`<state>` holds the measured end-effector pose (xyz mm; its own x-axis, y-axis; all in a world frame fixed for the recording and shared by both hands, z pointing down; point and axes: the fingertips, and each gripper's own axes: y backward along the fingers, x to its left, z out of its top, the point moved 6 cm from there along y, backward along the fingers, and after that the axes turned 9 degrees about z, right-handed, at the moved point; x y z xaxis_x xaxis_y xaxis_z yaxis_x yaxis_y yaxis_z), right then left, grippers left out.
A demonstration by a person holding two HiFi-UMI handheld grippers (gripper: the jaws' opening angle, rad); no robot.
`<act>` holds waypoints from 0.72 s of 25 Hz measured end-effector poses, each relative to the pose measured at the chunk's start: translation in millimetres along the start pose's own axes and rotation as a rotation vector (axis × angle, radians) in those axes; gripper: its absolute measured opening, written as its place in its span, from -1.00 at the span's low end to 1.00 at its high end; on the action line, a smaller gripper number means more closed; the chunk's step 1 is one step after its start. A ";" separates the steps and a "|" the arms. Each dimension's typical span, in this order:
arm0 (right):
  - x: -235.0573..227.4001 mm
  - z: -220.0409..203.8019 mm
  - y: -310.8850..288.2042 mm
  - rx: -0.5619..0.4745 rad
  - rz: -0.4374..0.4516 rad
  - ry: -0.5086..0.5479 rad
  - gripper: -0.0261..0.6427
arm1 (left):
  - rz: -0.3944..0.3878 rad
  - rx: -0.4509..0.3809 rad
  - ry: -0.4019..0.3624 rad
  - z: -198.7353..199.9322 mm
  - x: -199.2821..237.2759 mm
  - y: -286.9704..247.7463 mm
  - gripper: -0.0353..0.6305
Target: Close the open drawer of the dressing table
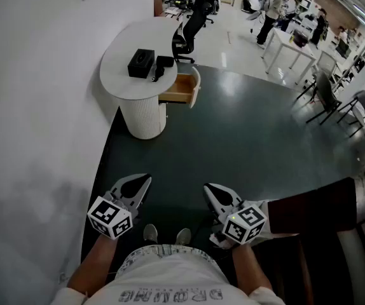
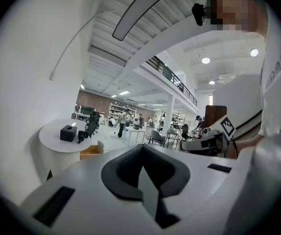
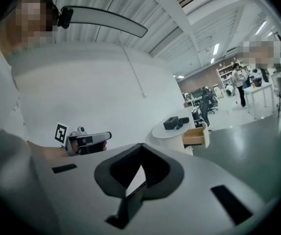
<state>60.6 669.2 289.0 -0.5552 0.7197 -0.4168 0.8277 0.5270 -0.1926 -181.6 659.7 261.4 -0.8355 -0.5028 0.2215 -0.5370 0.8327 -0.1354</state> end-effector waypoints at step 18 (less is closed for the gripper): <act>-6.2 10.9 1.7 -0.021 -0.018 0.034 -0.90 | -0.014 -0.002 -0.009 4.7 -10.6 -12.8 -0.85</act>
<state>66.4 660.8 281.5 -0.5731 0.7244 -0.3830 0.8156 0.5496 -0.1809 -166.5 653.3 256.3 -0.8291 -0.5164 0.2146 -0.5482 0.8262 -0.1301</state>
